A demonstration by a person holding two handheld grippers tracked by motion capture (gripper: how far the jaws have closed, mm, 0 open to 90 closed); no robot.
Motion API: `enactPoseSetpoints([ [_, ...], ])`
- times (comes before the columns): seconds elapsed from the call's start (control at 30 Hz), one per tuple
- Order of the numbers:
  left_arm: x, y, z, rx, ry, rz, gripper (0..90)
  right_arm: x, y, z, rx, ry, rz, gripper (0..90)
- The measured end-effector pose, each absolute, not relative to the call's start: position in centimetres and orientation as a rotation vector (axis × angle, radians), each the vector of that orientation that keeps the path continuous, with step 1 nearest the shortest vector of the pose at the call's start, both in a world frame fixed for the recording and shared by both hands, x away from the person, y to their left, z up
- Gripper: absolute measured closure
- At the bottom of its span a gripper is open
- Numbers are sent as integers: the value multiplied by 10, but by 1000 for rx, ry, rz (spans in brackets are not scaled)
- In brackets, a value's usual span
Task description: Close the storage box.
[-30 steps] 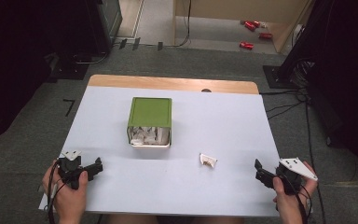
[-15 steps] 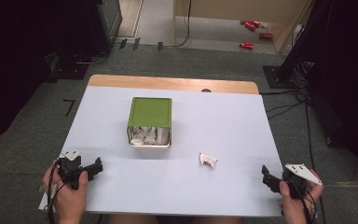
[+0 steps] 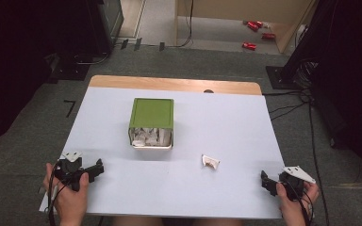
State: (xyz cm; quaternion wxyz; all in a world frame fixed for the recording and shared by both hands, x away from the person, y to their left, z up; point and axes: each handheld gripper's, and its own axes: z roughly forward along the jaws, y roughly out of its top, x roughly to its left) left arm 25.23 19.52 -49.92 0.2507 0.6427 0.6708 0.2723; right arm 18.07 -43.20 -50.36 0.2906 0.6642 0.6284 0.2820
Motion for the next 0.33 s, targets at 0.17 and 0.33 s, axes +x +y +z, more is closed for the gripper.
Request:
enactPoseSetpoints([
  [0.17,252,195,-499,1749,1825,742,0,181,-432,-504,1770,1677,752,134],
  [0.33,252,195,-499,1749,1823,743,0,181,-432,-504,1769,1678,750,134],
])
